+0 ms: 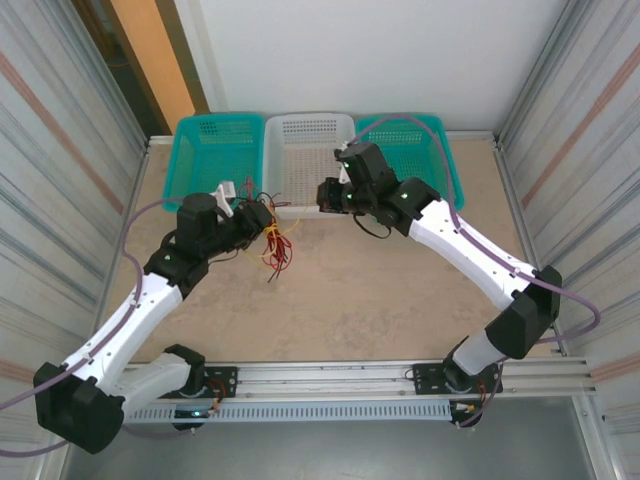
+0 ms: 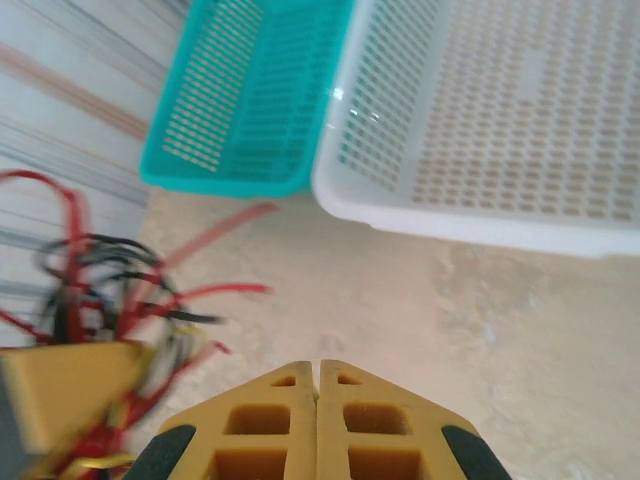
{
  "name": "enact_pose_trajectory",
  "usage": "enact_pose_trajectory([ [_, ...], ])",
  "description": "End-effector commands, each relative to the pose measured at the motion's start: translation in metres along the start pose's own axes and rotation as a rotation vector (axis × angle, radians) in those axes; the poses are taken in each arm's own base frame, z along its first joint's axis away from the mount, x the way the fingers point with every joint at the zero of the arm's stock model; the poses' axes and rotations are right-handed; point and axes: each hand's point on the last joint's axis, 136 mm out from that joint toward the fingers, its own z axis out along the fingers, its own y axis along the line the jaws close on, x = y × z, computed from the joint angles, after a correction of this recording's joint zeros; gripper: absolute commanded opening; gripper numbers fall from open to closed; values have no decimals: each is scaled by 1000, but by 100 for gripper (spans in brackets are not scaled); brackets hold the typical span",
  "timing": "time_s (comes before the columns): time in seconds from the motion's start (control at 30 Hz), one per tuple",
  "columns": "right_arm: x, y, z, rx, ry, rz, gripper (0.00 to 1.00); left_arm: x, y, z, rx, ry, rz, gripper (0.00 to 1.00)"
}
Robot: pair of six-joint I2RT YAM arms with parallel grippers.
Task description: Untangle the cables
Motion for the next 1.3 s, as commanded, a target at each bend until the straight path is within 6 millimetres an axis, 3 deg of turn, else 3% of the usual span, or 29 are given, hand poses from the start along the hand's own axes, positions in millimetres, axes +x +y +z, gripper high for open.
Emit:
enact_pose_trajectory([
  [0.0,-19,-26,-18,20,-92,65,0,-7,-19,-12,123,-4,-88,0],
  [0.17,-3,-38,-9,-13,-75,93,0,-18,-55,-18,310,-13,-199,0],
  [0.3,13,-39,11,-82,-56,150,0,-26,-92,-25,462,-40,-274,0],
  [0.47,27,-25,34,-171,-49,194,0,-27,-132,-37,536,-125,-253,0],
  [0.63,50,-2,45,-238,-45,209,0,-62,-136,-58,554,-337,-262,0],
  [0.77,76,15,50,-296,-30,237,0,-81,-157,-59,631,-383,-277,0],
  [0.87,94,34,47,-351,-16,239,0,-93,-158,-60,631,-460,-268,0],
  [1.03,114,73,26,-424,-13,194,0,-112,-143,-61,548,-610,-213,0],
  [1.27,134,109,17,-476,13,143,0,-121,-121,-32,520,-630,-302,0],
])
